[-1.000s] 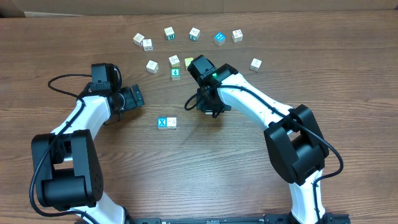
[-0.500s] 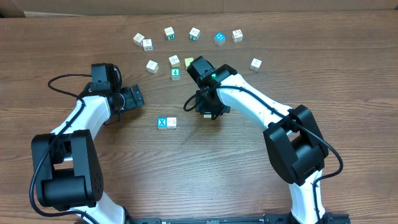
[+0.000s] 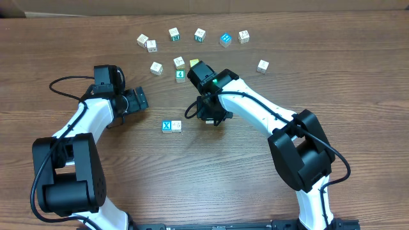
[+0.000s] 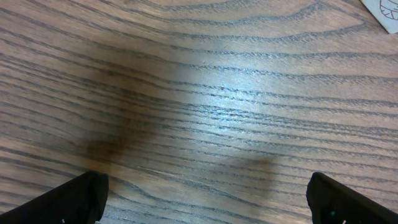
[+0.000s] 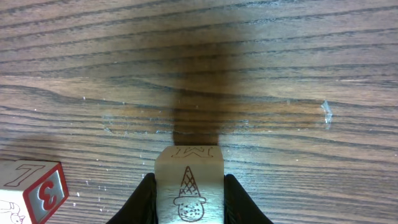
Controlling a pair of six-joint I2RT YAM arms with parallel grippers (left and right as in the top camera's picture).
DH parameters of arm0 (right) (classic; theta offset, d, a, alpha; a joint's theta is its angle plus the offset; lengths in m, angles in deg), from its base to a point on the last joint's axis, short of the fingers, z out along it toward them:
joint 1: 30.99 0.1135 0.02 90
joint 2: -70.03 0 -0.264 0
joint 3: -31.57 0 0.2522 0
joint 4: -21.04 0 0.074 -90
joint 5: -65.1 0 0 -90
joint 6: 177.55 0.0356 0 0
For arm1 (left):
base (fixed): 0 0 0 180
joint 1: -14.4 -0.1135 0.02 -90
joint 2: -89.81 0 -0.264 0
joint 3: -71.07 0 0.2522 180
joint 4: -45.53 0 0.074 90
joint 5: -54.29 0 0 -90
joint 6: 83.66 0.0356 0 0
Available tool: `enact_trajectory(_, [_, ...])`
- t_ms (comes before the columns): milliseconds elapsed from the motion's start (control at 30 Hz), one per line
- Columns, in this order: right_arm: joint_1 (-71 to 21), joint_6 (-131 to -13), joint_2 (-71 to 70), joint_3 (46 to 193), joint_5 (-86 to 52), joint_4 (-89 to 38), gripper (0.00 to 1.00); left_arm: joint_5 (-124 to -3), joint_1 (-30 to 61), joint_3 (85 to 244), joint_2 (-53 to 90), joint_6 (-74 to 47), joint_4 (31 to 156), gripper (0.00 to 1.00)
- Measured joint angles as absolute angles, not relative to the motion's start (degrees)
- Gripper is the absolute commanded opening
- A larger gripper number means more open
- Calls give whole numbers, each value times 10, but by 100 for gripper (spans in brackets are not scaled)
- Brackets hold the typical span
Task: Form a horizontal line
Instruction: 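Lower the ice-cream block to the right of the row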
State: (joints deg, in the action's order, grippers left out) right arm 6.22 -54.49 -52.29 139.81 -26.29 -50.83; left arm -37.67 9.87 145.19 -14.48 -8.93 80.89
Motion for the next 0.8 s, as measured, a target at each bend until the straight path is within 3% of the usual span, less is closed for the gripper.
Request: enact_trajectory(800, [78, -545, -523, 1383, -262, -496, 22, -377, 99, 1452, -145, -89, 809, 99])
